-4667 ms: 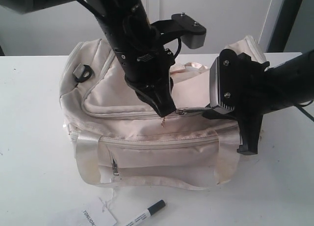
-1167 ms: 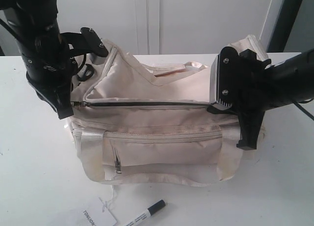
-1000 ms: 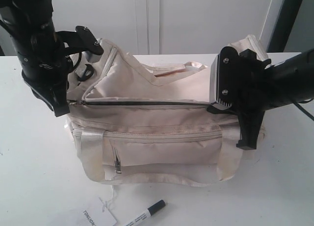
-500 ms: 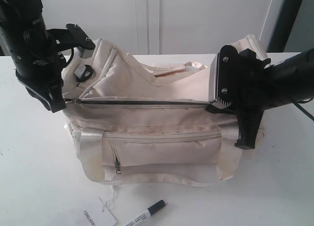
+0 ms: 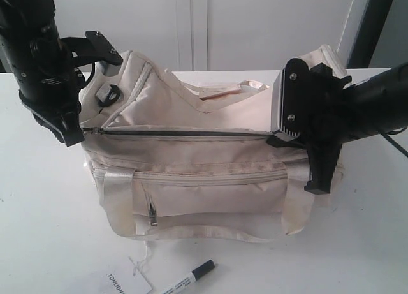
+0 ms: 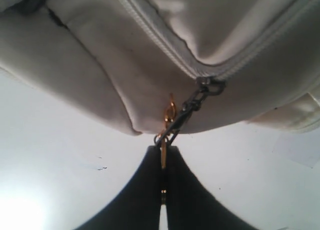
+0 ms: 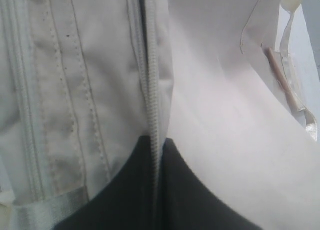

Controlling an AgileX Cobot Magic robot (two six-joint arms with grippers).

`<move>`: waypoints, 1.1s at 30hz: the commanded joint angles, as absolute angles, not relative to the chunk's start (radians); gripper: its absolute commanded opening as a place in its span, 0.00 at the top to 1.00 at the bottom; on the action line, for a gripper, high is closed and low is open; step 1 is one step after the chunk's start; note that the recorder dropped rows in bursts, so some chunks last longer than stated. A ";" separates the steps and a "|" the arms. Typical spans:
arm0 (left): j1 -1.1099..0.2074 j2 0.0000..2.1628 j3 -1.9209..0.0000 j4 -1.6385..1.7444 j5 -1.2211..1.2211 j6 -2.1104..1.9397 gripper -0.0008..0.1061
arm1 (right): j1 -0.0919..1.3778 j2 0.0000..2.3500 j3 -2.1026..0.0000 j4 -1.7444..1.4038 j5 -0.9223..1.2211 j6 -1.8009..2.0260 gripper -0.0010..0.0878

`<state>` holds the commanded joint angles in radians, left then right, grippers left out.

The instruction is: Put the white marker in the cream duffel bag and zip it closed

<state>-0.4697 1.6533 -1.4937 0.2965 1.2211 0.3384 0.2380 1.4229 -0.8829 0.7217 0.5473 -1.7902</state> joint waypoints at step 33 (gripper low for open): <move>-0.470 1.653 -1.494 0.293 1.221 0.361 0.99 | 0.238 1.423 -0.883 0.641 0.552 -1.738 0.99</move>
<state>-0.4697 1.6533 -1.4937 0.2925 1.2211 0.3614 0.2380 1.4229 -0.8829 0.6406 0.5521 -1.7384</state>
